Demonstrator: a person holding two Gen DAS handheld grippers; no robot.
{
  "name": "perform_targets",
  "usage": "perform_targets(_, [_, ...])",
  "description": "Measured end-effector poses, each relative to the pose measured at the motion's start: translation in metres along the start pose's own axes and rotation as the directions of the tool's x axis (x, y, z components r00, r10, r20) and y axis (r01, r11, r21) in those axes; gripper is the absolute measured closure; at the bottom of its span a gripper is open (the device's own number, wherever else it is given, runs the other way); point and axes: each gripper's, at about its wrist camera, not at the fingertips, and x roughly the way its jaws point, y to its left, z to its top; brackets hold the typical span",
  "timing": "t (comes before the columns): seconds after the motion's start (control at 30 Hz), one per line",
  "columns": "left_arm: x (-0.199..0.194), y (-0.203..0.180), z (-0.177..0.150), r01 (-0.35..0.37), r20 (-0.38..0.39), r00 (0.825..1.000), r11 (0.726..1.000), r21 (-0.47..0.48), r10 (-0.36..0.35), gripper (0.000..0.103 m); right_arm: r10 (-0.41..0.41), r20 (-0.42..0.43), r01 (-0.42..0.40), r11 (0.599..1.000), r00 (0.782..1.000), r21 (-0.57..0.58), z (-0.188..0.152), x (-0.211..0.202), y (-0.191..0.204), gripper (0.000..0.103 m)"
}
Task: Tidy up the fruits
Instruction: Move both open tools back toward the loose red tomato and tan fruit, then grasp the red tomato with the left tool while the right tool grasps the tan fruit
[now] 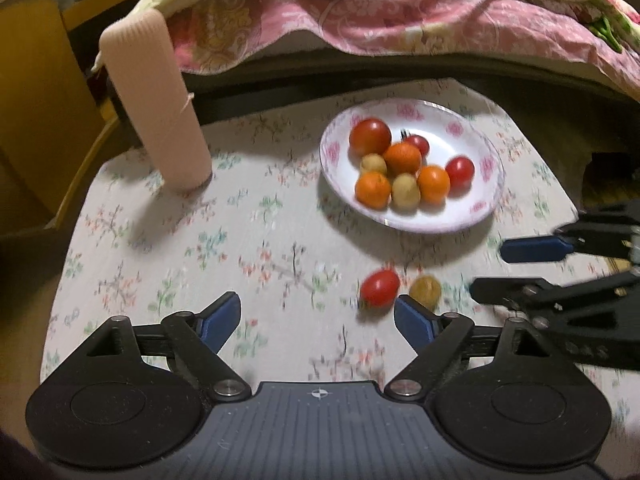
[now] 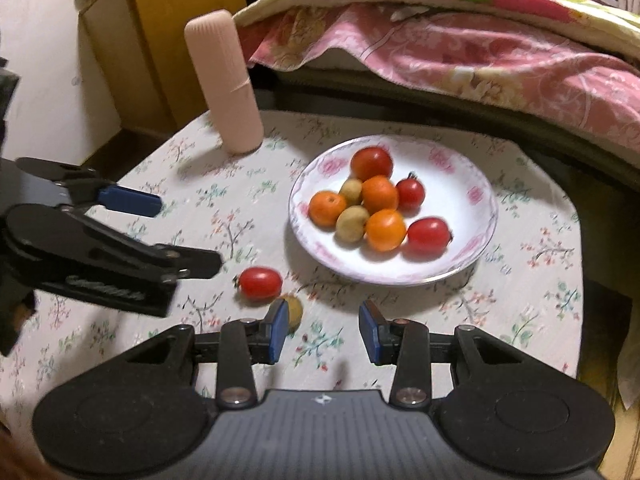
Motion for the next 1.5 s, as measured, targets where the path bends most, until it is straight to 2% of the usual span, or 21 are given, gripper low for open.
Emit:
perform_targets(0.3, [-0.001, 0.003, -0.012, 0.041, -0.031, 0.999, 0.999, 0.020, -0.041, 0.013, 0.041, -0.049, -0.044, 0.997, 0.998, -0.062, -0.002, 0.026, 0.017, 0.064])
perform_targets(0.63, [0.009, 0.009, -0.017, 0.037, -0.056, 0.998, 0.999, 0.018, -0.036, 0.012, 0.054, -0.086, -0.063, 0.992, 0.995, -0.111, 0.006, 0.055, 0.028, 0.064])
perform_targets(0.7, [0.011, 0.008, -0.017, 0.035, -0.057, 0.998, 0.999, 0.022, -0.034, 0.012, 0.035, -0.101, -0.047, 0.992, 0.994, -0.117, 0.005, 0.059, 0.029, 0.067])
perform_targets(0.8, [0.012, 0.005, -0.015, 0.045, -0.049, 0.998, 0.998, 0.034, -0.043, 0.012, 0.023, -0.108, -0.034, 0.994, 0.994, -0.108, 0.005, 0.060, 0.026, 0.076])
perform_targets(1.1, [0.029, -0.015, -0.004, 0.079, -0.031, 0.997, 0.993, 0.089, -0.076, 0.013, 0.021, -0.101, -0.026, 0.998, 0.995, -0.057, 0.002, 0.041, 0.004, 0.076])
perform_targets(1.3, [0.049, -0.029, 0.007, 0.070, -0.008, 0.998, 0.991, 0.112, -0.069, 0.024, 0.008, -0.095, -0.010, 1.000, 0.995, -0.023, -0.004, 0.028, -0.013, 0.076])
perform_targets(1.37, [0.056, -0.032, 0.010, 0.065, -0.018, 0.998, 0.991, 0.113, -0.064, 0.037, 0.007, -0.103, -0.009, 1.000, 0.995, -0.018, -0.006, 0.028, -0.017, 0.076])
perform_targets(1.43, [0.064, -0.034, 0.011, 0.062, -0.037, 0.998, 0.991, 0.114, -0.058, 0.044, 0.007, -0.109, -0.008, 1.000, 0.994, -0.012, -0.008, 0.027, -0.021, 0.076])
perform_targets(1.5, [0.067, -0.034, 0.011, 0.072, -0.037, 0.997, 0.992, 0.104, -0.069, 0.047, 0.006, -0.114, -0.006, 1.000, 0.993, -0.005, -0.009, 0.026, -0.025, 0.076])
